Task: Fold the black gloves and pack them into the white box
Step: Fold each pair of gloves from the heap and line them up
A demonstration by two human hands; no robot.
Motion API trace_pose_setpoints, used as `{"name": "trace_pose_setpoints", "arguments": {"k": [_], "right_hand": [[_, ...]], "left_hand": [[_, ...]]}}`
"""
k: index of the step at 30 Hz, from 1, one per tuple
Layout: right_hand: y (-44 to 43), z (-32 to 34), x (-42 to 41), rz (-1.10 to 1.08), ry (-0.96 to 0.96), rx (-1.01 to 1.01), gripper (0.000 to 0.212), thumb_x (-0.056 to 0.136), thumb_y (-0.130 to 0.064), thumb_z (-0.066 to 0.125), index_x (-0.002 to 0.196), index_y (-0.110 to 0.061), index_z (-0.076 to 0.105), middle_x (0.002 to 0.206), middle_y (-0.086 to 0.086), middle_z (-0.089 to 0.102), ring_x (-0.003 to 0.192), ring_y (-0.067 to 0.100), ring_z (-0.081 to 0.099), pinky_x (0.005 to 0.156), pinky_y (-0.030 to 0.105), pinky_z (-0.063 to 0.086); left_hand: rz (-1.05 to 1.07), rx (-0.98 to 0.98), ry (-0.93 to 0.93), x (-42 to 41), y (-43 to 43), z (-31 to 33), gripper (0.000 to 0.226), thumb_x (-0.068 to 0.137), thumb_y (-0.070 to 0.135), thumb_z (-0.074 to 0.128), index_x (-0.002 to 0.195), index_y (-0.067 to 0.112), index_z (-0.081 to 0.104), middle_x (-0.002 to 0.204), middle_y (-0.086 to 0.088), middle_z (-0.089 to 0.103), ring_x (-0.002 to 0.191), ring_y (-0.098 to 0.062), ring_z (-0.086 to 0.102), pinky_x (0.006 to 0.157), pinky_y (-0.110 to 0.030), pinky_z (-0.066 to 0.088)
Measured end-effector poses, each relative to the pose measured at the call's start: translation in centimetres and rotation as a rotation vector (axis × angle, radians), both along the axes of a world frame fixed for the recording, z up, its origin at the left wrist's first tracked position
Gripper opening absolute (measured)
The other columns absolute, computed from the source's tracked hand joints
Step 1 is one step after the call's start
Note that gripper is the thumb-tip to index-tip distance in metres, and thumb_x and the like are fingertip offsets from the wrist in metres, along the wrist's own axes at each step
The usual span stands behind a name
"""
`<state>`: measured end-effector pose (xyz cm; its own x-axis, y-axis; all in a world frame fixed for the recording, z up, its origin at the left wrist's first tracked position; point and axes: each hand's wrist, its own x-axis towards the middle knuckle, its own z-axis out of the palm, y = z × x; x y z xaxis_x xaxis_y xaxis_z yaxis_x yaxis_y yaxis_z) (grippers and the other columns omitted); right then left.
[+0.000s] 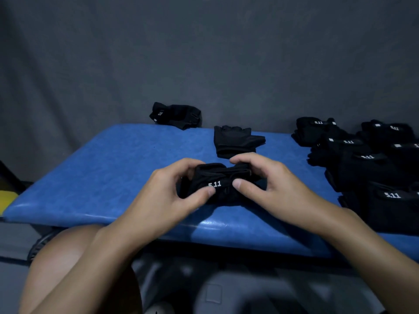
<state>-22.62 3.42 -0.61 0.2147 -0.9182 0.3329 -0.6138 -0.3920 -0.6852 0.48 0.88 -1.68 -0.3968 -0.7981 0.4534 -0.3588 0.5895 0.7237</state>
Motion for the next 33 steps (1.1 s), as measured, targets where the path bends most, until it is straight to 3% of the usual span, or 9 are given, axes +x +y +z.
{"name": "trace_pose_setpoints", "arguments": {"k": [5, 11, 14, 17, 20, 23, 27, 30, 33], "right_hand": [[-0.8, -0.3, 0.4, -0.022, -0.034, 0.005, 0.035, 0.093, -0.035, 0.060, 0.128, -0.036, 0.053, 0.093, -0.009, 0.064, 0.083, 0.007, 0.061, 0.080, 0.030, 0.052], [-1.7, -1.0, 0.7, -0.056, 0.008, 0.019, 0.034, 0.098, -0.041, 0.048, 0.132, -0.036, 0.049, 0.109, -0.005, 0.065, 0.099, 0.009, 0.061, 0.089, 0.033, 0.050], [-1.8, -1.2, 0.8, -0.064, -0.026, 0.015, 0.041, 0.098, -0.038, 0.049, 0.138, -0.038, 0.040, 0.112, -0.010, 0.056, 0.096, 0.010, 0.058, 0.086, 0.024, 0.047], [-1.6, -1.2, 0.8, -0.042, -0.028, -0.022, 0.048, 0.098, -0.034, 0.052, 0.141, -0.042, 0.034, 0.118, -0.019, 0.047, 0.100, 0.003, 0.055, 0.087, 0.013, 0.043], [-1.5, -1.3, 0.8, -0.010, 0.074, -0.082, 0.048, 0.097, -0.030, 0.056, 0.141, -0.037, 0.040, 0.126, -0.015, 0.039, 0.112, -0.006, 0.045, 0.093, 0.005, 0.034], [-1.5, -1.5, 0.9, 0.006, 0.139, -0.097, 0.040, 0.095, -0.032, 0.058, 0.135, -0.032, 0.052, 0.136, -0.011, 0.033, 0.119, -0.002, 0.044, 0.103, 0.020, 0.039], [-1.5, -1.6, 0.9, -0.017, 0.208, -0.054, 0.051, 0.086, -0.057, 0.048, 0.133, -0.037, 0.051, 0.138, -0.019, 0.031, 0.123, 0.008, 0.047, 0.106, 0.041, 0.042], [-1.6, -1.8, 1.0, -0.014, 0.233, -0.030, 0.057, 0.080, -0.065, 0.044, 0.131, -0.041, 0.048, 0.135, -0.023, 0.030, 0.119, 0.013, 0.050, 0.104, 0.044, 0.041], [-1.8, -1.9, 0.8, -0.010, 0.247, -0.019, 0.058, 0.081, -0.063, 0.048, 0.133, -0.038, 0.047, 0.135, -0.024, 0.031, 0.117, 0.012, 0.051, 0.104, 0.043, 0.041]], "left_hand": [[0.116, 0.025, 0.020, -0.6, -0.6, -0.2, 0.019, 0.083, 0.040, 0.064, 0.098, 0.029, 0.067, 0.094, 0.015, 0.071, 0.096, -0.004, 0.066, 0.085, -0.026, 0.050], [0.223, 0.071, 0.010, -1.3, -1.2, -0.2, 0.006, 0.091, 0.035, 0.066, 0.090, 0.029, 0.065, 0.093, 0.012, 0.068, 0.090, -0.001, 0.063, 0.082, -0.026, 0.050], [0.262, 0.111, -0.001, -1.4, -1.4, -0.3, 0.008, 0.090, 0.036, 0.065, 0.087, 0.029, 0.064, 0.087, 0.012, 0.069, 0.086, -0.003, 0.065, 0.079, -0.028, 0.052], [0.281, 0.130, 0.007, -1.3, -1.7, -0.6, 0.010, 0.090, 0.036, 0.065, 0.091, 0.027, 0.063, 0.084, 0.012, 0.069, 0.083, -0.004, 0.065, 0.077, -0.028, 0.052], [0.278, 0.104, 0.026, -1.4, -1.9, -0.7, 0.015, 0.091, 0.031, 0.065, 0.105, 0.030, 0.060, 0.087, 0.013, 0.066, 0.084, -0.003, 0.062, 0.075, -0.019, 0.048], [0.242, 0.068, 0.006, -1.4, -1.9, -0.8, 0.018, 0.093, 0.026, 0.064, 0.105, 0.037, 0.058, 0.083, 0.011, 0.065, 0.082, -0.006, 0.061, 0.071, -0.016, 0.045], [0.221, 0.028, -0.045, -1.4, -1.8, -1.0, 0.023, 0.094, 0.026, 0.061, 0.108, 0.042, 0.052, 0.095, 0.008, 0.060, 0.090, -0.010, 0.060, 0.076, -0.023, 0.044], [0.153, -0.023, -0.105, -0.9, -1.5, -0.9, 0.028, 0.090, 0.025, 0.064, 0.110, 0.040, 0.048, 0.104, 0.011, 0.057, 0.095, -0.008, 0.058, 0.079, -0.025, 0.045], [0.122, -0.073, -0.196, -0.3, -1.6, -0.8, 0.026, 0.082, 0.044, 0.060, 0.107, 0.039, 0.053, 0.107, 0.015, 0.055, 0.100, -0.005, 0.056, 0.084, -0.028, 0.048]]}}
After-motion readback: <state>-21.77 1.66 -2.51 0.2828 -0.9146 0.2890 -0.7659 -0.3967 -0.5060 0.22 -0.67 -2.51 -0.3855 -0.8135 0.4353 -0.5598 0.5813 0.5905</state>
